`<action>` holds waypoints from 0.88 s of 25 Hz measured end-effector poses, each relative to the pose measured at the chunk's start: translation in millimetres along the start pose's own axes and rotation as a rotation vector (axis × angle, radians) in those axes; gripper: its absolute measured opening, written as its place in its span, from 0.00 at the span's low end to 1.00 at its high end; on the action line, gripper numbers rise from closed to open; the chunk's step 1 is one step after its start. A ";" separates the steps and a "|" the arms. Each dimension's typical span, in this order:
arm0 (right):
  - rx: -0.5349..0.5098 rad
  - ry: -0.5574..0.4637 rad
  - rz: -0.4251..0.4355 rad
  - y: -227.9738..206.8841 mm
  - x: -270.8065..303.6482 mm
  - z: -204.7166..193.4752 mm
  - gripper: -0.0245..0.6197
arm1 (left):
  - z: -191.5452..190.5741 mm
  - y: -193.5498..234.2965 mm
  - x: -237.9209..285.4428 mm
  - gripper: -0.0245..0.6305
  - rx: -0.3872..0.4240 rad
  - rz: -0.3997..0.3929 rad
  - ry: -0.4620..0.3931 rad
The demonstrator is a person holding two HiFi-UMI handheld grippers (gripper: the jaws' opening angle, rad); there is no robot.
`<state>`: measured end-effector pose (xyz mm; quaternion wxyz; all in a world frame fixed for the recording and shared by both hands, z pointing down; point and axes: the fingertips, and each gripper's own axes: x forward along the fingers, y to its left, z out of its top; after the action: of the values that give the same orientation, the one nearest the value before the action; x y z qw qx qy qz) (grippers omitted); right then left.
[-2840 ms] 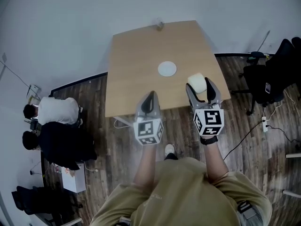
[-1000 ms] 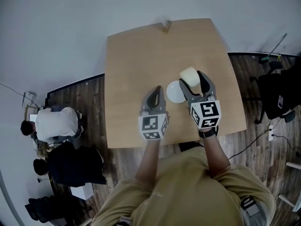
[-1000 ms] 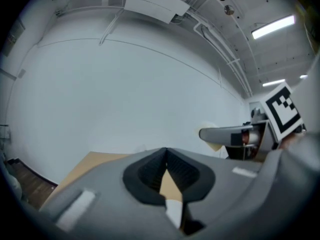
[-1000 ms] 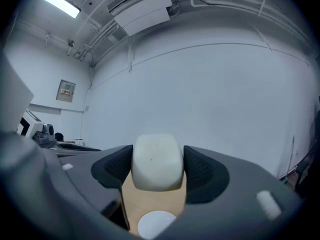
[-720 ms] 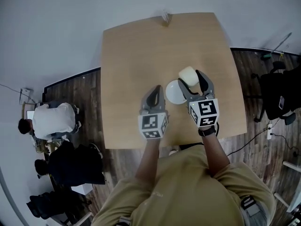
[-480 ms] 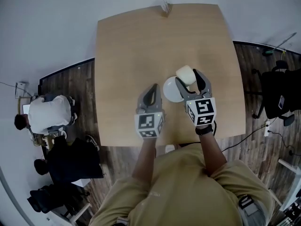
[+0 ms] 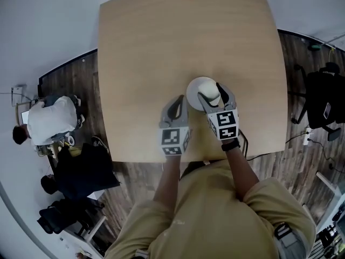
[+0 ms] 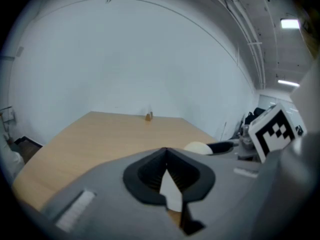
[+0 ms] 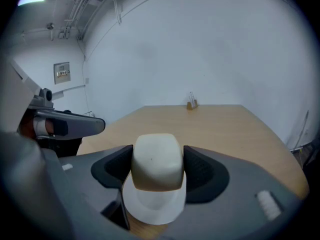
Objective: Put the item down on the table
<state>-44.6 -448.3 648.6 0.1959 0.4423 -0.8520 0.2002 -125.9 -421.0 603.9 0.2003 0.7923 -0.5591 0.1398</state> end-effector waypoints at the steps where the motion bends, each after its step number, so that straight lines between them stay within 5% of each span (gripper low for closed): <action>1: -0.002 0.018 0.007 0.8 5.5 -8.4 0.53 | -5.6 1.6 1.5 0.04 -0.009 0.003 0.009; 10: -0.028 0.146 0.036 7.9 49.9 -66.1 0.54 | -56.9 17.3 17.0 0.04 -0.072 0.028 0.094; 22: -0.053 0.226 0.029 -1.8 59.7 -94.5 0.54 | -67.5 21.2 5.0 0.04 -0.107 0.053 0.094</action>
<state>-60.0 -441.0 759.1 0.2995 0.3994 -0.8357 0.2290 -144.0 -399.4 669.0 0.2645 0.7582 -0.5764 0.1518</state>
